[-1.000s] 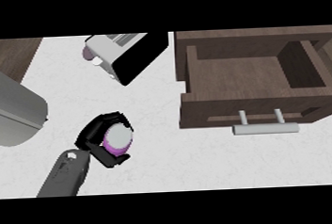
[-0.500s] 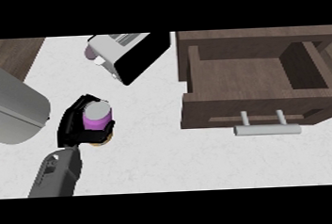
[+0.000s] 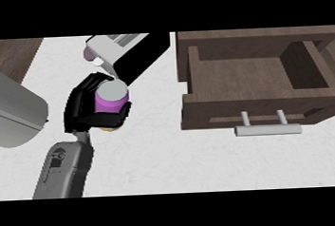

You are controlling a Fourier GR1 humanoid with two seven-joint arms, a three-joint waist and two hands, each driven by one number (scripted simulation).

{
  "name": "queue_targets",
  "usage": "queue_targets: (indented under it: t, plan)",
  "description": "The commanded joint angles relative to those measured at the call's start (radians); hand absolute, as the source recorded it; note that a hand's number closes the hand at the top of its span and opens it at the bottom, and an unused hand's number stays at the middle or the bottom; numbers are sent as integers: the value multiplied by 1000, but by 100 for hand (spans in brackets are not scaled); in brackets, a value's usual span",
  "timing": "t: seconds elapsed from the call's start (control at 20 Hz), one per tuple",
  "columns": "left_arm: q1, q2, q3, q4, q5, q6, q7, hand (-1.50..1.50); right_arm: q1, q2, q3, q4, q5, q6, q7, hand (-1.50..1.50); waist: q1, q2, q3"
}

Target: Pick up the can, place it into the drawer and close the drawer

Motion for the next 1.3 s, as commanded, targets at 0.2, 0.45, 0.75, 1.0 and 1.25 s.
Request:
queue_targets:
  t: [0.2, 0.45, 0.75, 1.0, 1.25]
  plan:
    - [-122, -12, -206, -126, 9, 184, 207, 150, -23, 1, 1, 3, -1, 2, 8, -150, -8, 2, -1]
    - [-292, -12, -268, -89, -10, 284, 322, 150, 45, 25, 38, 47, 38, -7, -113, -150, -16, 4, 0]
    - [-490, -12, -237, -5, -26, 305, 392, 150, 65, 19, -8, -25, -12, 46, -43, -150, -20, 3, 0]
    - [-613, -12, -334, 59, 53, 415, 431, 150, -33, 1, -19, 103, 22, 23, -76, -150, -15, 5, 0]
    - [-766, -12, -366, 216, 83, 498, 427, 150, 8, 13, -6, -6, 25, 11, -14, -150, -26, 5, 0]
